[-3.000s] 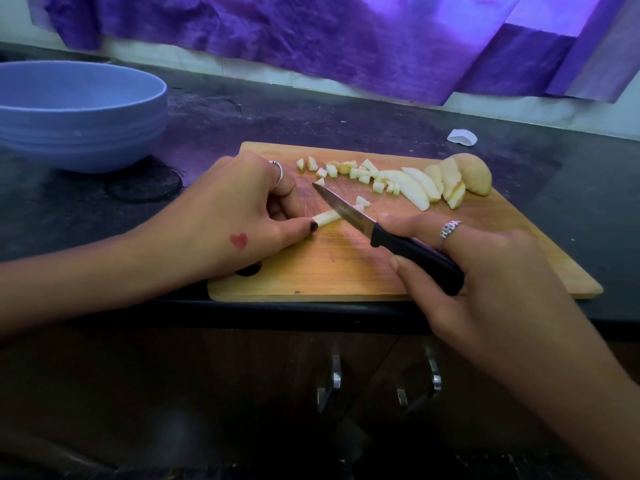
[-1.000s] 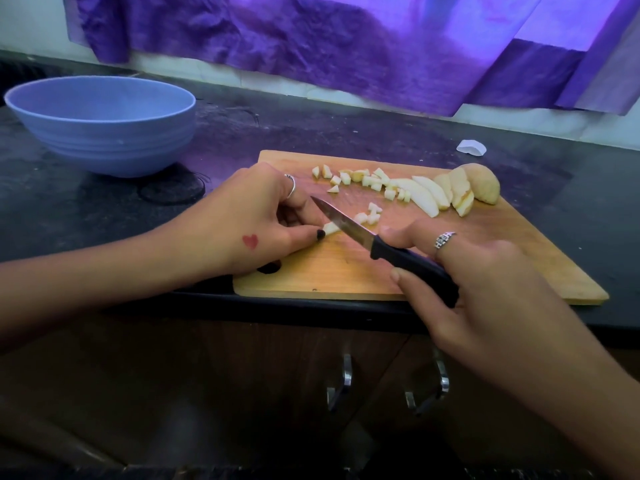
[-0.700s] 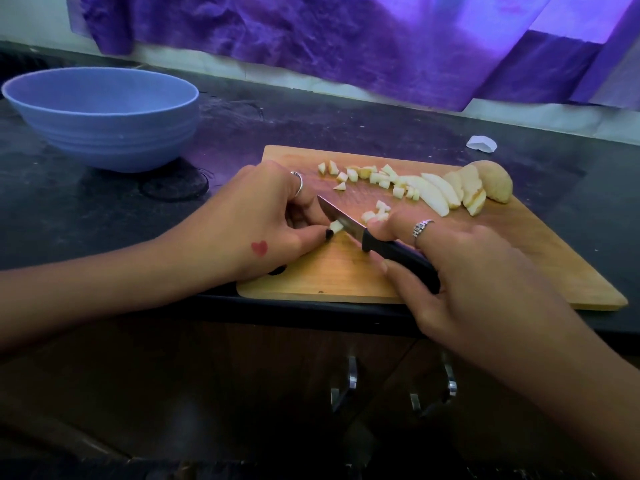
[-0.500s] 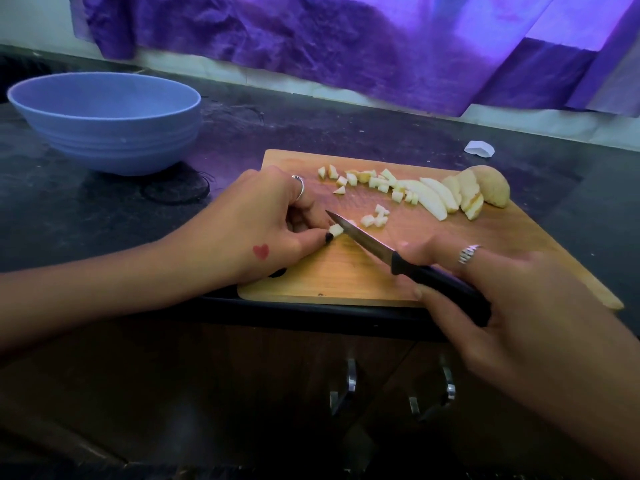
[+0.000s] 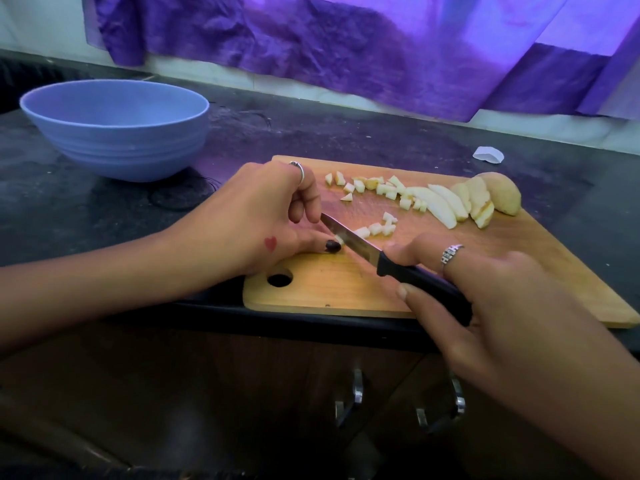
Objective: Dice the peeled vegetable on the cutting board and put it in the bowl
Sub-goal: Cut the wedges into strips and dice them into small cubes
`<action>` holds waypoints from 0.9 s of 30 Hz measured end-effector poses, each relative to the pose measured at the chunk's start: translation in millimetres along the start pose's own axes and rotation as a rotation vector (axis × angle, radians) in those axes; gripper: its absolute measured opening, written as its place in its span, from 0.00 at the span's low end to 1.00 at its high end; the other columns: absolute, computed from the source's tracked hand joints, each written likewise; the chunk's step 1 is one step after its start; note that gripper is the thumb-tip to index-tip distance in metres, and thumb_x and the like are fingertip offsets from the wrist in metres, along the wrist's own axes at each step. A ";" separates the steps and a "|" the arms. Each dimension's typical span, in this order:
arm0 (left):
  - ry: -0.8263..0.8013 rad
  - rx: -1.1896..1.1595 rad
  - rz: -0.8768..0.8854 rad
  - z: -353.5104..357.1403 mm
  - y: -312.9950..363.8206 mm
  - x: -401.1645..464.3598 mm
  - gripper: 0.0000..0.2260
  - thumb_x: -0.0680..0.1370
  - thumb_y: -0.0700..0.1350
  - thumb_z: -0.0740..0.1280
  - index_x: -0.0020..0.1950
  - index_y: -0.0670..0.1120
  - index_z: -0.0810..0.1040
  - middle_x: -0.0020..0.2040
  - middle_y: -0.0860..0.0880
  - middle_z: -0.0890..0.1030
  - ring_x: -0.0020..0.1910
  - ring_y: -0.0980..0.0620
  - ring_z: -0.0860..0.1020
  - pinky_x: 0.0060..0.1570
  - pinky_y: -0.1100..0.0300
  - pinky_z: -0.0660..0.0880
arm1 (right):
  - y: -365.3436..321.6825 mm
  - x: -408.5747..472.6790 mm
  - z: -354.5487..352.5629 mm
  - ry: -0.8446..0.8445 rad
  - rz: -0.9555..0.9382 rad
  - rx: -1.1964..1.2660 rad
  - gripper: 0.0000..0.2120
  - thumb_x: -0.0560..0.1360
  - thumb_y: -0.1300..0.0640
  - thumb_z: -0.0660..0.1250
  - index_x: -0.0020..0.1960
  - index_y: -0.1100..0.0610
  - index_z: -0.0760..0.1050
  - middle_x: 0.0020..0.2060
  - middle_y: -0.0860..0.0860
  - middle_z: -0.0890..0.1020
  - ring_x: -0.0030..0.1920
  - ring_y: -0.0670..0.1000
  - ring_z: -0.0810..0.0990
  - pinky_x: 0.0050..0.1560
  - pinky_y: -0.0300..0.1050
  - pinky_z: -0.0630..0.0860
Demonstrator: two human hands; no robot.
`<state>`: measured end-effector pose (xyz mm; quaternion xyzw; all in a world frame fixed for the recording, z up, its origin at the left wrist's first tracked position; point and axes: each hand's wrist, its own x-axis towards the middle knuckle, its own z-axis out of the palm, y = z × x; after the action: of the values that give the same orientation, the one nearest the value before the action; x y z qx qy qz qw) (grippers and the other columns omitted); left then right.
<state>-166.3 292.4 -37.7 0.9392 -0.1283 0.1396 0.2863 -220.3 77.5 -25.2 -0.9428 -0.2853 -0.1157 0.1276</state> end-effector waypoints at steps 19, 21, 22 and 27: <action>-0.011 0.085 0.056 3.6 -11.6 22.8 0.17 0.62 0.60 0.75 0.36 0.49 0.74 0.31 0.53 0.74 0.29 0.61 0.70 0.30 0.69 0.66 | 41.7 -31.3 -25.7 0.099 0.042 0.060 0.14 0.75 0.40 0.58 0.59 0.36 0.72 0.38 0.37 0.80 0.34 0.46 0.79 0.32 0.39 0.73; 0.009 0.107 0.064 7.5 -14.4 35.5 0.17 0.64 0.59 0.75 0.36 0.49 0.73 0.32 0.53 0.74 0.31 0.58 0.71 0.29 0.67 0.65 | 49.3 -33.7 -27.5 0.075 0.043 0.080 0.14 0.75 0.38 0.57 0.58 0.37 0.73 0.41 0.38 0.80 0.33 0.46 0.80 0.34 0.39 0.73; 0.025 0.117 0.064 9.2 -15.4 42.6 0.16 0.65 0.58 0.75 0.36 0.49 0.73 0.33 0.53 0.74 0.32 0.57 0.71 0.31 0.63 0.67 | 53.1 -33.9 -27.9 0.053 0.045 0.082 0.13 0.75 0.38 0.57 0.58 0.37 0.73 0.40 0.38 0.80 0.31 0.45 0.79 0.33 0.38 0.73; 0.072 0.137 0.058 11.0 -17.5 63.6 0.13 0.69 0.57 0.73 0.38 0.50 0.74 0.34 0.53 0.76 0.34 0.54 0.74 0.35 0.54 0.73 | 76.4 -15.4 -20.9 -0.030 0.007 0.078 0.16 0.73 0.35 0.58 0.57 0.38 0.75 0.42 0.36 0.81 0.40 0.40 0.80 0.37 0.43 0.77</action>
<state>-99.6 289.9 -34.0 0.9469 -0.1353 0.1900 0.2214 -192.5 1.8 -23.3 -0.9398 -0.2883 -0.0898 0.1603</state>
